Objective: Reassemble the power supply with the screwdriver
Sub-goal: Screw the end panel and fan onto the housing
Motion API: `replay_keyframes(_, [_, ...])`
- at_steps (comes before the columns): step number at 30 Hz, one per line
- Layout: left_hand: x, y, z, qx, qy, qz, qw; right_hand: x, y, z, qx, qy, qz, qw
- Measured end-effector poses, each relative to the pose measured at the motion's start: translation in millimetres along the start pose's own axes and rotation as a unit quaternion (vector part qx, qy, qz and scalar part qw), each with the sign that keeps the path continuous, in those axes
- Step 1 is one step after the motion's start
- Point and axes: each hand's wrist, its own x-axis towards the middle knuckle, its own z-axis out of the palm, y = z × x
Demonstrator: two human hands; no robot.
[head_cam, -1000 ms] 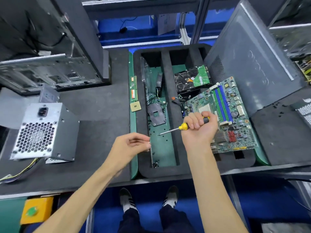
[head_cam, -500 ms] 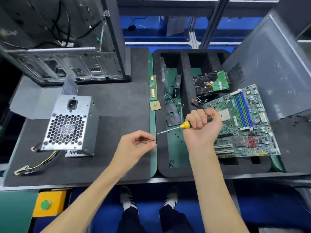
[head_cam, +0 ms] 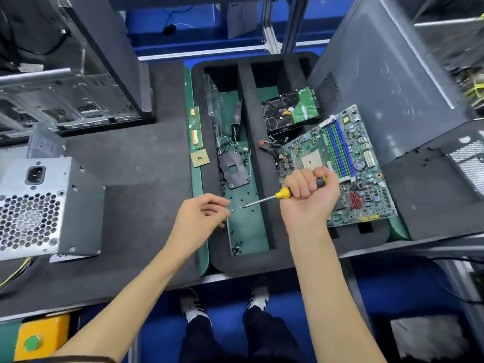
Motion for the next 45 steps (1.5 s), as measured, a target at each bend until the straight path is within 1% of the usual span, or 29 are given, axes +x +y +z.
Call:
replay_keyframes(2, [11.4,-0.9,10.1,0.006,0.026,-0.024,0.999,5.3,-8.7,-2.7,-0.001,0.004,-0.003,1.0])
replay_keyframes(3, [16.1,-3.0,15.2,0.045,0.025,-0.02,0.998,8.0,-12.2,-3.7,-0.006,0.006,-0.005,1.0])
replay_keyframes(4, [19.7,-5.6,21.6,0.109,0.012,-0.008,0.994,11.4,-15.8,-4.5,-0.011,0.009,-0.006,1.0])
replay_keyframes(5, [21.9,-8.9,28.2,0.201,-0.005,0.018,0.979,15.1,-19.1,-4.8,-0.017,0.013,-0.006,1.0])
replay_keyframes(6, [23.6,-11.2,35.4,0.319,-0.019,0.061,0.946,19.1,-21.6,-4.6,-0.024,0.016,-0.007,1.0])
replay_keyframes(7, [25.5,-13.1,43.4,0.445,-0.029,0.116,0.887,22.9,-23.8,-4.3,-0.032,0.02,-0.006,0.999])
replay_keyframes(8, [27.2,-14.2,52.2,0.558,-0.051,0.155,0.813,26.3,-25.3,-3.3,-0.039,0.022,-0.005,0.999])
replay_keyframes(9, [29.4,-14.4,61.8,0.642,-0.082,0.165,0.744,29.3,-26.4,-2.3,-0.044,0.023,-0.002,0.999])
replay_keyframes(10, [32.5,-14.6,71.6,0.697,-0.113,0.155,0.691,32.1,-27.5,-1.2,-0.046,0.023,0.001,0.999])
replay_keyframes(11, [36.2,-15.7,80.9,0.73,-0.142,0.137,0.654,35.0,-29.0,0.1,-0.048,0.022,0.004,0.999])
replay_keyframes(12, [39.6,-18.0,87.6,0.753,-0.166,0.113,0.627,36.6,-29.6,0.9,-0.05,0.019,0.007,0.999])
replay_keyframes(14, [46.8,-21.5,97.6,0.784,-0.188,0.076,0.587,41.0,-32.4,2.8,-0.057,0.013,0.012,0.998])
replay_keyframes(16, [52.9,-25.5,104.7,0.799,-0.198,0.061,0.564,45.9,-35.4,3.8,-0.066,0.012,0.013,0.998])
replay_keyframes(20, [61.4,-29.4,110.7,0.807,-0.213,0.052,0.548,54.0,-39.5,3.4,-0.066,0.017,0.022,0.997])
replay_keyframes(22, [65.0,-29.7,109.9,0.804,-0.217,0.054,0.551,57.0,-40.2,3.4,-0.064,0.018,0.029,0.997])
replay_keyframes(23, [66.0,-28.1,108.4,0.795,-0.215,0.056,0.564,58.3,-40.5,4.0,-0.063,0.018,0.031,0.997])
replay_keyframes(24, [66.9,-25.2,106.6,0.78,-0.205,0.061,0.588,59.7,-40.7,4.7,-0.06,0.018,0.034,0.997])
replay_keyframes(25, [66.8,-20.5,103.3,0.757,-0.186,0.072,0.622,61.2,-41.0,5.7,-0.056,0.019,0.037,0.998])
replay_keyframes(27, [65.4,-8.5,92.7,0.684,-0.119,0.104,0.712,63.7,-41.1,8.6,-0.044,0.022,0.045,0.998])
replay_keyframes(28, [64.3,-2.5,85.8,0.615,-0.077,0.11,0.777,64.6,-40.7,10.3,-0.035,0.024,0.049,0.998])
replay_keyframes(29, [63.0,5.2,77.6,0.517,-0.04,0.097,0.849,65.2,-40.0,12.3,-0.027,0.025,0.052,0.998])
replay_keyframes(30, [61.0,13.3,68.7,0.403,-0.011,0.07,0.912,65.3,-38.9,14.5,-0.02,0.025,0.054,0.998])
replay_keyframes(31, [58.3,21.8,59.6,0.299,0.014,0.045,0.953,65.0,-37.1,17.1,-0.015,0.024,0.057,0.998])
replay_keyframes(32, [55.0,29.3,50.8,0.212,0.037,0.027,0.976,64.1,-34.7,20.0,-0.009,0.022,0.062,0.998])
replay_keyframes(34, [46.1,42.5,35.2,0.047,0.063,-0.012,0.997,61.6,-28.3,26.4,-0.001,0.016,0.072,0.997])
replay_keyframes(36, [35.3,52.6,21.5,-0.099,0.072,-0.038,0.992,56.7,-19.3,34.1,0.005,0.004,0.078,0.997])
replay_keyframes(38, [23.4,59.2,6.7,-0.205,0.06,-0.045,0.976,49.1,-7.7,41.8,0.009,-0.009,0.084,0.996])
replay_keyframes(41, [7.4,62.6,-15.4,-0.286,0.023,-0.031,0.958,34.4,12.2,52.7,0.009,-0.025,0.087,0.996])
replay_keyframes(45, [-9.4,59.9,-45.2,-0.303,0.01,-0.01,0.953,11.6,39.5,65.8,0.006,-0.047,0.077,0.996])
